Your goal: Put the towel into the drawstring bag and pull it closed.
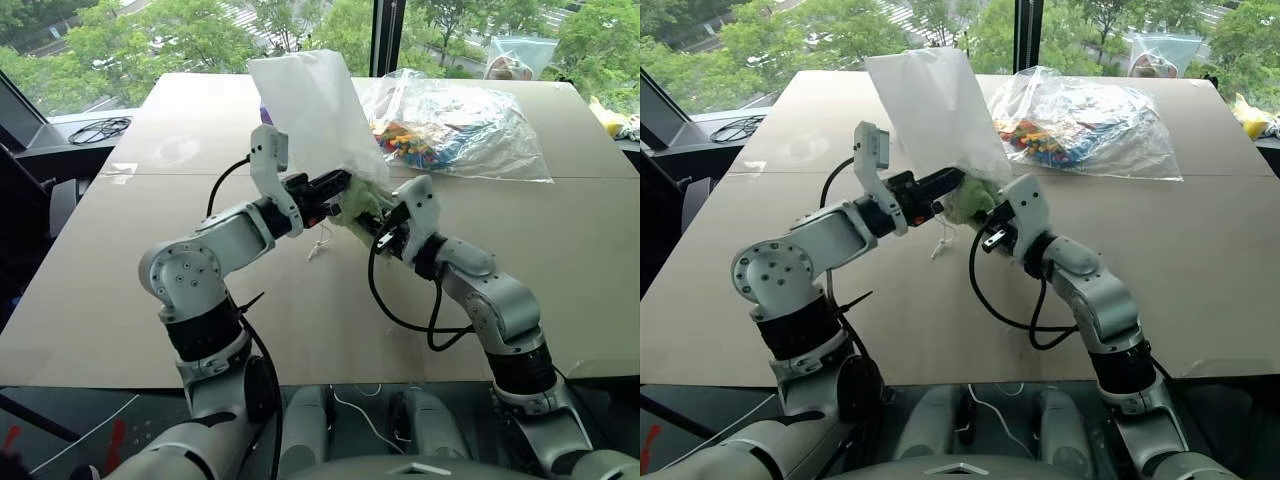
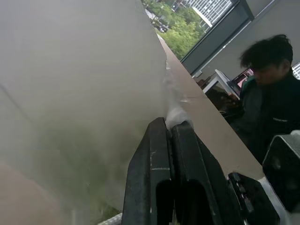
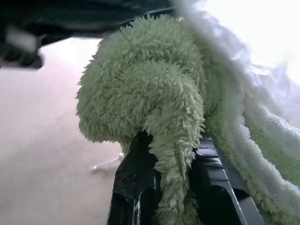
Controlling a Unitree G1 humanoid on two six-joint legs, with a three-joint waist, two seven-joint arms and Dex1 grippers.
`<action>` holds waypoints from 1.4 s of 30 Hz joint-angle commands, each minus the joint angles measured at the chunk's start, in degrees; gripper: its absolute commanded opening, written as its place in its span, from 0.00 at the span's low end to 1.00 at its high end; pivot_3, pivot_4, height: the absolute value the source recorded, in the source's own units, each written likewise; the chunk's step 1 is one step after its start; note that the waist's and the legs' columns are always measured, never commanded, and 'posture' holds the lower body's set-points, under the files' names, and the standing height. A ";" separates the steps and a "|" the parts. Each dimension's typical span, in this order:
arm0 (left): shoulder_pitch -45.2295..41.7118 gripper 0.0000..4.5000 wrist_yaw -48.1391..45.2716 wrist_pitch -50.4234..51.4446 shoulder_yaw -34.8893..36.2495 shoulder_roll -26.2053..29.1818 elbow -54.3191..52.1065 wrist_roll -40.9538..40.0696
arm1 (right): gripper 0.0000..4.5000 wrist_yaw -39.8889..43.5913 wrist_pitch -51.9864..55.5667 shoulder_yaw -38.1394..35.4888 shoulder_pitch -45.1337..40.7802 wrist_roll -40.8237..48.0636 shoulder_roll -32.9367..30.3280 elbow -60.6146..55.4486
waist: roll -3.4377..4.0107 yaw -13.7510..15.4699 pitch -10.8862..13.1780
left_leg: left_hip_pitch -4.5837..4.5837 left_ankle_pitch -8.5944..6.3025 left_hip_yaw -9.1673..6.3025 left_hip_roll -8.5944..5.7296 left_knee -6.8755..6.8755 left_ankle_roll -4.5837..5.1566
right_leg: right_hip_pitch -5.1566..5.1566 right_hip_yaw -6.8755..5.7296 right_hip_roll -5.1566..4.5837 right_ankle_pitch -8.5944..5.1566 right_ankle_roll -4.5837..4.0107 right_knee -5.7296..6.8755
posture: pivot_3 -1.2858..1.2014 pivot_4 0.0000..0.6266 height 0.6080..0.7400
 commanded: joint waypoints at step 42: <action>7.95 0.00 3.21 -0.69 -11.59 11.04 -0.10 -31.33 | 0.02 -45.28 -5.96 -19.17 -1.26 75.47 23.45 6.90 | 0.05 -1.50 0.09 | 0.00 -0.02 -0.32 0.08 0.08 -0.45 | -0.18 0.17 0.10 -0.11 -0.29 0.43 | 0.52 0.24 0.99</action>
